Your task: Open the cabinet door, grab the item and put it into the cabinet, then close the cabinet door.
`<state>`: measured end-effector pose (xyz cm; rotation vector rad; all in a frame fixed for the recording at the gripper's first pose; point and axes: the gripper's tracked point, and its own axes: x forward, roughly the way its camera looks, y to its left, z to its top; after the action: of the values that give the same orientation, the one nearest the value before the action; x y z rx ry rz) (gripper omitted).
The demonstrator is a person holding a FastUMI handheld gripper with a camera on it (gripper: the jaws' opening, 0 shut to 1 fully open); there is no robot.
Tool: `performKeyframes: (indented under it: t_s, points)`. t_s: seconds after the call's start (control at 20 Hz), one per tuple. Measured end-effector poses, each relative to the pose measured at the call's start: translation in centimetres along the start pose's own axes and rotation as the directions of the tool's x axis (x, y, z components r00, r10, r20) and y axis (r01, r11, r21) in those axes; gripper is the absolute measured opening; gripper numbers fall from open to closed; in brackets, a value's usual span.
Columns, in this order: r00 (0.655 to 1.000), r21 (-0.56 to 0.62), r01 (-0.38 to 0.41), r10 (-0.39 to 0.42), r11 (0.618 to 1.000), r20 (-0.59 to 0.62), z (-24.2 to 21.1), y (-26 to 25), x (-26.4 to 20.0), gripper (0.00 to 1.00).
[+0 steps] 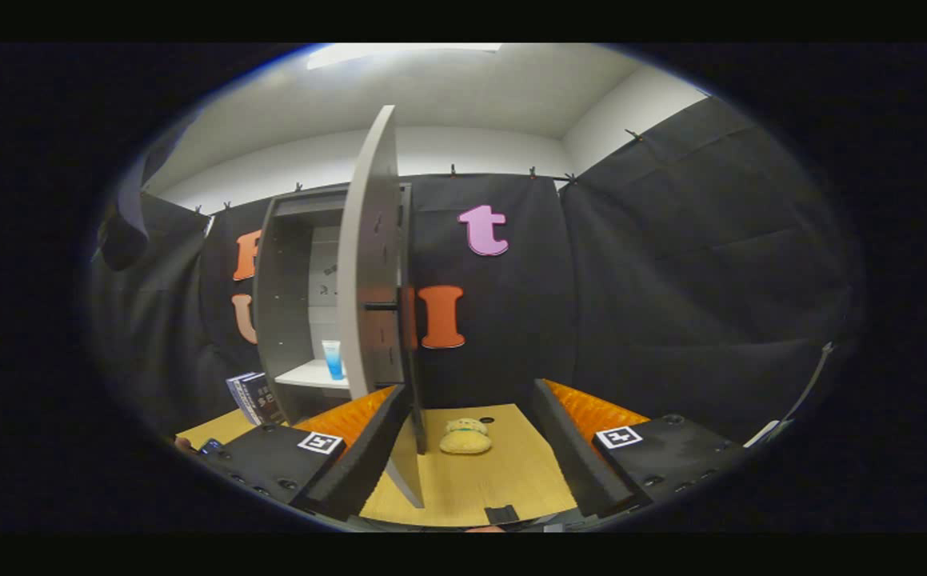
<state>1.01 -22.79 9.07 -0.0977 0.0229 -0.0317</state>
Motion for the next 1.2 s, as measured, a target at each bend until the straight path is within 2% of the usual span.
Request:
performKeyframes:
  t_s: [0.15, 0.45, 0.6, 0.7, 0.85, 0.95, 1.2]
  points:
    - [1.0, 0.024, 0.008, -0.008, 1.0, -0.001, 0.0, -1.2, 2.9, 0.98]
    - [0.997, 0.067, -0.071, 0.072, 0.995, -0.025, -1.0, 0.0, 7.9, 0.98]
    - [0.996, 0.054, -0.083, 0.085, 0.995, -0.039, -1.4, 0.5, 9.5, 0.98]
    - [0.994, 0.058, -0.096, 0.099, 0.994, -0.048, -1.6, 1.2, 10.0, 0.98]
    - [0.996, 0.044, -0.066, 0.068, 0.997, -0.05, -1.7, 0.8, 10.4, 0.97]
    - [0.996, 0.032, -0.072, 0.074, 0.997, -0.043, -1.6, 1.0, 10.4, 0.97]
    - [0.999, -0.059, -0.048, 0.047, 0.997, -0.015, -0.8, 2.2, 10.1, 0.97]
